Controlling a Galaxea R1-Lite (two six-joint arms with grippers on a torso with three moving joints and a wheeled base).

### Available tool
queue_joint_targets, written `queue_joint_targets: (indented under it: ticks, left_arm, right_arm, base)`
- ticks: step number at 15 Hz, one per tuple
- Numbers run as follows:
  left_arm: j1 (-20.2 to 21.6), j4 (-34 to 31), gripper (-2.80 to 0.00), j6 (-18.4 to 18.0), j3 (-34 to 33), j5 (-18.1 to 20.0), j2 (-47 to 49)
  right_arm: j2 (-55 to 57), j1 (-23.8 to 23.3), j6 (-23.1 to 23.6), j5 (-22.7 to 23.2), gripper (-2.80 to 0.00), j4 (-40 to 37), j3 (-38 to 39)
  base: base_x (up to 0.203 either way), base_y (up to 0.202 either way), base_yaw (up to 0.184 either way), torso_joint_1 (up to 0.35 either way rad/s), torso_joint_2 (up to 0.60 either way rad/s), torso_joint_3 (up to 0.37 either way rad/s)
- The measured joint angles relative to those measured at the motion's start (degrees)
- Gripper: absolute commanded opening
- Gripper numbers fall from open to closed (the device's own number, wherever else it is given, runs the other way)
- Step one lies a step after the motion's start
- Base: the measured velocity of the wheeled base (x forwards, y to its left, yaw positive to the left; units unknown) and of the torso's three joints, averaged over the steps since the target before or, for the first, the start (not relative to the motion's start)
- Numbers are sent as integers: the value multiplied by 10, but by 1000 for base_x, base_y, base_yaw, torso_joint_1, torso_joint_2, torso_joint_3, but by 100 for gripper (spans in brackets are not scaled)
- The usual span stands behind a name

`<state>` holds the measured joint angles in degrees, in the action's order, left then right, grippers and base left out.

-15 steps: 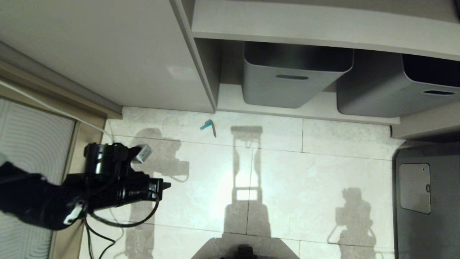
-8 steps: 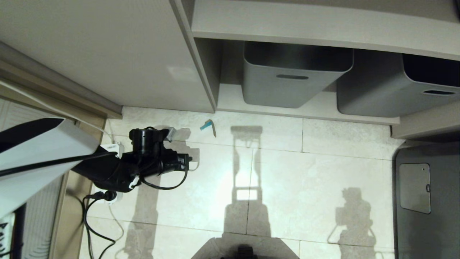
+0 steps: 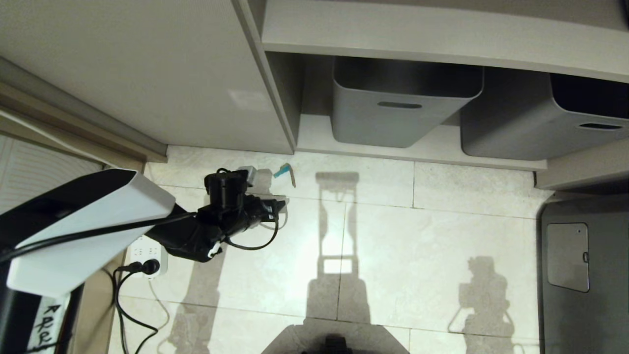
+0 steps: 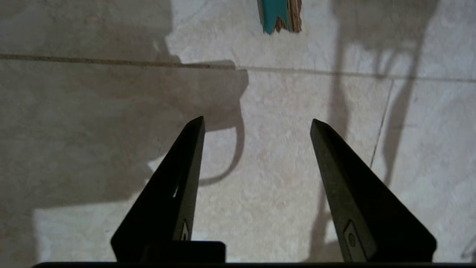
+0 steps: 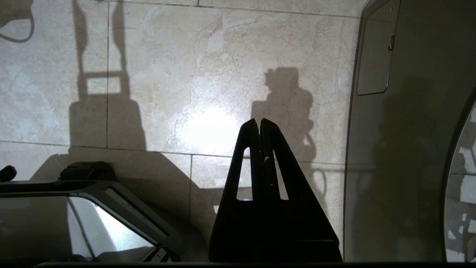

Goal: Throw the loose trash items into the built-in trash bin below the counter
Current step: Pick up the garbage

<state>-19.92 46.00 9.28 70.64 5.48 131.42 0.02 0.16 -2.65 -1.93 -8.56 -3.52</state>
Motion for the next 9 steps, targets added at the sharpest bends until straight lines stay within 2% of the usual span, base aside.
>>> queue_joint_targets:
  ticks: [2,4,7,9]
  left_arm:
    - [-5,53,0,12,10,-31,17]
    - [-11,59,0,13,29,-45,32]
    - [-27,65,0,27,69,-99,58]
    - [-35,64,0,37,94,-105,73]
  right_arm:
    - [0,0,0,0,-280,0,0]
    - [0,0,0,0,-280,0,0]
    - [0,0,0,0,-280,0,0]
    - [0,0,0,0,-280,0,0]
  base:
    - [0,0,0,0,0,0]
    - [0,0,0,0,0,0]
    - [0,0,0,0,0,0]
    - [0,0,0,0,0,0]
